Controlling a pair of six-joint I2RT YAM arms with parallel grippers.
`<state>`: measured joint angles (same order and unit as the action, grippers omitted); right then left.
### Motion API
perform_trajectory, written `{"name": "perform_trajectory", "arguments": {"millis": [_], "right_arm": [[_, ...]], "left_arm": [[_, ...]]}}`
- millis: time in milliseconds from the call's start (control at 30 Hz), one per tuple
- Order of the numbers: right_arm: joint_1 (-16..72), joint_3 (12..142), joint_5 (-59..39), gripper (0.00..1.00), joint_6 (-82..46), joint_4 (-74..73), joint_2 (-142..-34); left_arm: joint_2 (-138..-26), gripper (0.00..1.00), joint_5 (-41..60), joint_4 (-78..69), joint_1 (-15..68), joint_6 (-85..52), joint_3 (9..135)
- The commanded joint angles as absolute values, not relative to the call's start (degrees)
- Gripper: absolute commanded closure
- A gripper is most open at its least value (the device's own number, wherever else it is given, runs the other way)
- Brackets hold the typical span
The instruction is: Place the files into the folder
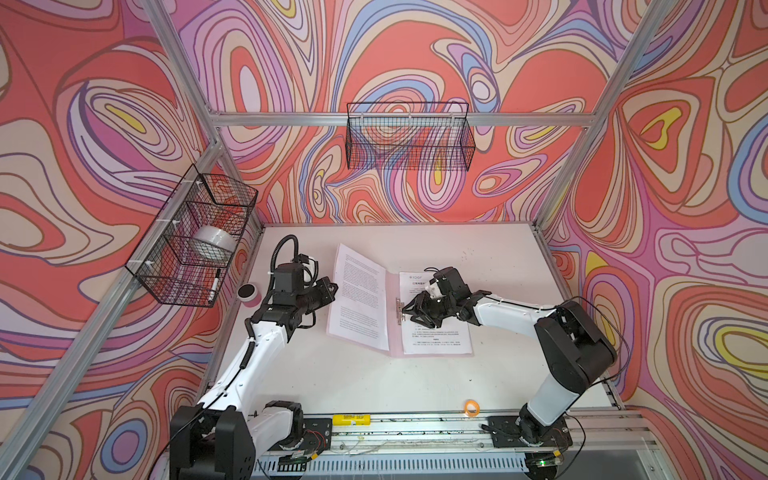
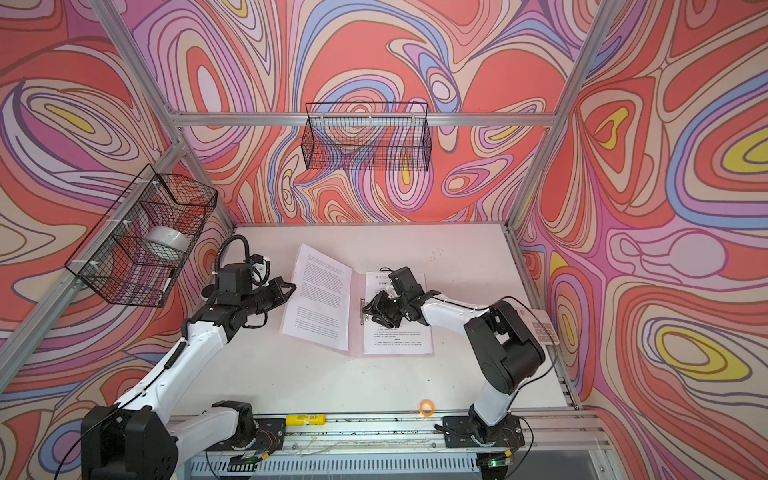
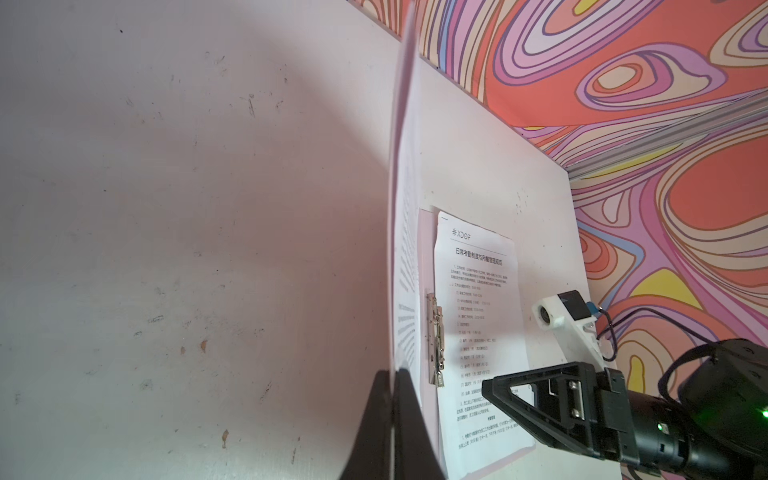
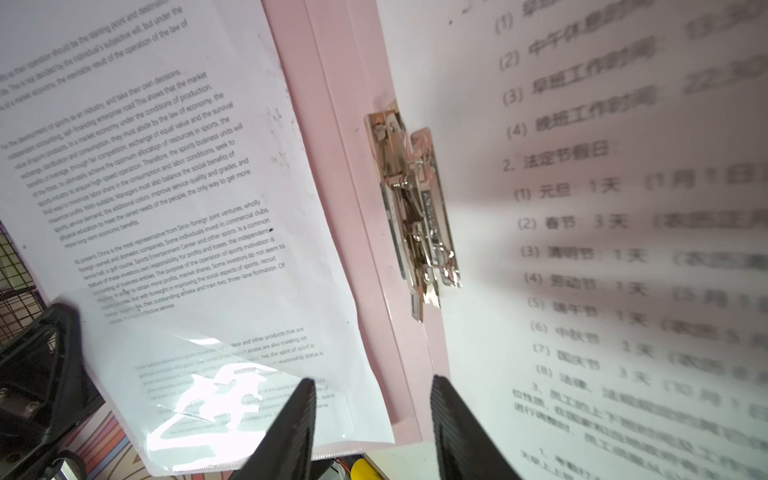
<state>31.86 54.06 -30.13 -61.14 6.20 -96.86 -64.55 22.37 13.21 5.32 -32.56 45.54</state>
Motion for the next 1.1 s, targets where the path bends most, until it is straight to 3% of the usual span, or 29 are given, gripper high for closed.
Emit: {"name": "perform_trajectory", "arguments": {"millis": [0,467,833,1067], "right_arm": [[31.8,53.7,-27.7,0.52,-57.7,12.2,-94.4],[16.8,45.6,-21.5,0.54,-51.7,17.5,-81.6],[15.6,47.4,-20.1,0.54,-47.6,14.7,-90.9],[15.5,47.6,-14.0,0.54,-44.9,17.3,-89.9]], "left_arm": [[-62.5,1.0,20.1,16.6,5.4,-30.6,48.3],[-65.6,1.0,21.5,23.0,8.6,-29.7,60.9],[-71.3,1.0,17.1,21.5,13.1,-31.7,62.1],[-71.4,1.0,14.0,26.8,13.1,-28.7,65.1]]}}
